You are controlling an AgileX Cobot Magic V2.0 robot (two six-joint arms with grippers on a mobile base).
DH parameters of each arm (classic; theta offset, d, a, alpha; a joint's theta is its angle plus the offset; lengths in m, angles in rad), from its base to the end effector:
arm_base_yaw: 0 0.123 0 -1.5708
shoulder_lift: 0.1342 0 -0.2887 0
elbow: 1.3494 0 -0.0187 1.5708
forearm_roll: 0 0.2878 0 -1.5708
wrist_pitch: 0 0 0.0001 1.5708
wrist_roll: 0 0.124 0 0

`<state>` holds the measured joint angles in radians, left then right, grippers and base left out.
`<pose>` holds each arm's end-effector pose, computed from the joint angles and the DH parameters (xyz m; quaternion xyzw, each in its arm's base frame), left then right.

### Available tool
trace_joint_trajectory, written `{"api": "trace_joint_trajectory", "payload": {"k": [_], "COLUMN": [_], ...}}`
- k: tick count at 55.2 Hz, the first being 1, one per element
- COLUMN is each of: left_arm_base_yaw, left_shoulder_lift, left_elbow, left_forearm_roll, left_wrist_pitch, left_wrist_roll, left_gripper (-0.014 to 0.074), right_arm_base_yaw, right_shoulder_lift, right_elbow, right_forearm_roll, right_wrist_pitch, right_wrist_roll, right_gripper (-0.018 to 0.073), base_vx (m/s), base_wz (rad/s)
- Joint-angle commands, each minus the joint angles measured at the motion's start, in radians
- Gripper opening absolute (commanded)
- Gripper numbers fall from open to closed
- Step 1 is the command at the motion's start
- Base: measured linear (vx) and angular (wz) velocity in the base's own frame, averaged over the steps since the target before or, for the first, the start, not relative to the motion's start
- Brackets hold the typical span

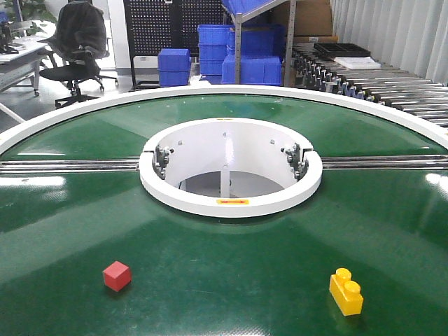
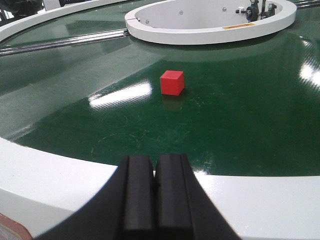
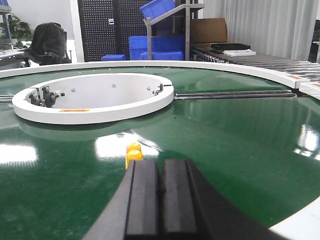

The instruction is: Pick red and yellow blocks into blue bin

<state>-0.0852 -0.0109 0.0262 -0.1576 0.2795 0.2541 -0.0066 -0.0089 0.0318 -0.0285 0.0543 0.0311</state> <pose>0.1196 -0.0156 0.1726 0.0863 0.7707 -0.0113 0.6313 0.1236 -0.0010 0.1974 0.0038 0.7035 -0.0020 0.7106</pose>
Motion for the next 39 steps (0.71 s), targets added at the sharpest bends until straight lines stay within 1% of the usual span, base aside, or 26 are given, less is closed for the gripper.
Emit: {"api": "trace_joint_trajectory", "payload": {"k": [1,35,39], "left_arm_base_yaw": [-0.001,-0.001,-0.001], "left_shoulder_lift": [0.004,0.004,0.004], "left_elbow": [-0.016,-0.016,-0.016], "left_forearm_roll": [-0.011,-0.011,-0.009], "left_wrist_pitch": [-0.083,-0.083,-0.111], "left_wrist_roll": [-0.001,0.001,0.012], "left_gripper": [0.0002,0.0002,0.0002], "right_arm_base_yaw": [-0.003,-0.003,-0.003], "right_shoulder_lift": [-0.011,-0.011,-0.011], "right_elbow": [0.006,0.006,0.006], "right_forearm_roll": [-0.013,-0.013,-0.013], "right_wrist_pitch": [-0.081,-0.081,-0.081], "right_wrist_roll": [-0.003,-0.003,-0.003], "right_gripper": [-0.0007,-0.0007,-0.0007], "base_vx": [0.00,0.00,0.00], "base_wz": [0.00,0.00,0.00]}}
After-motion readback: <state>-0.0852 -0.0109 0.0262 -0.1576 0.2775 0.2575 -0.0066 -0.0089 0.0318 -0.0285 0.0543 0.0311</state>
